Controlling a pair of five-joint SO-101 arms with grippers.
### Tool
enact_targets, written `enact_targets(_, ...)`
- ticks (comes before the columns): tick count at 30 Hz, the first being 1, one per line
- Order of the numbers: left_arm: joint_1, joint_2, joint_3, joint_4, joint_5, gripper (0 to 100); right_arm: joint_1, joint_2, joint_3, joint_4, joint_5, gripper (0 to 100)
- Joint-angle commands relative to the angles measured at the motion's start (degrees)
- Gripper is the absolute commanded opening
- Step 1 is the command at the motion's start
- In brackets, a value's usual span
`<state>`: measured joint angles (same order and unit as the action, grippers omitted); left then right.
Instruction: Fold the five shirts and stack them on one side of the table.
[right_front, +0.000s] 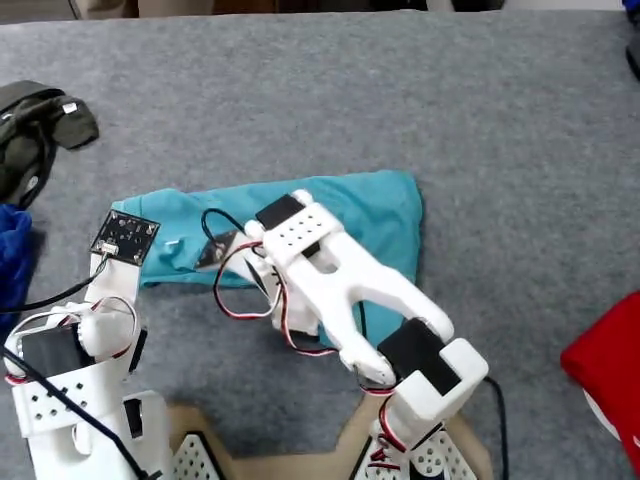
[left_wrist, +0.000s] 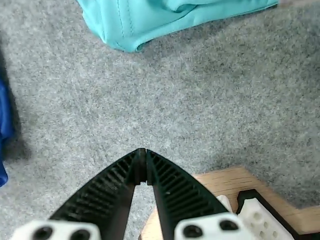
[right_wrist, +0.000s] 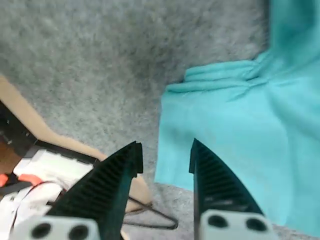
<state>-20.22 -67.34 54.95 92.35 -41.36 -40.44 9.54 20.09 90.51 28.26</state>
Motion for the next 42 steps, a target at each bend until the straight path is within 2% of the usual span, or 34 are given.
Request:
enact_targets(1,-0.7,-0.4,-0.1,0.5,-0.2,2,0.0,-6.8,4.4,-3.9,1.9,17.8)
enact_targets(5,-0.7,-0.4,-0.1,0.5,-0.2,2,0.1,-10.6,12.3,-9.9,3.6,18.2)
enact_targets(9,-0.4,-0.4,-0.1,0.5,-0.2,2,2.2,-11.7,17.5,-15.9,3.9,24.1)
enact_targets(14,-0.3,-0.4,-0.1,0.4,-0.2,2,7.4,-7.3,16.7,-17.1,4.2,23.8)
enact_targets(20,-0.3,-0.3,-0.1,0.5,-0.2,2,7.3,0.4,15.3,-20.8,5.0,21.3)
enact_targets(26,-0.4,-0.4,-0.1,0.5,-0.2,2,6.6,2.1,14.3,-20.4,4.7,8.2)
enact_targets(29,-0.3,-0.4,-0.1,0.5,-0.3,2,7.0,2.0,14.4,-21.0,4.3,4.9)
enact_targets(35,-0.3,-0.4,-0.1,0.4,-0.6,2,9.5,1.5,10.8,-20.0,-0.5,3.4)
enact_targets(42,-0.5,-0.4,-0.1,0.6,-2.3,2,14.1,-4.8,-1.2,-10.3,-0.4,3.3)
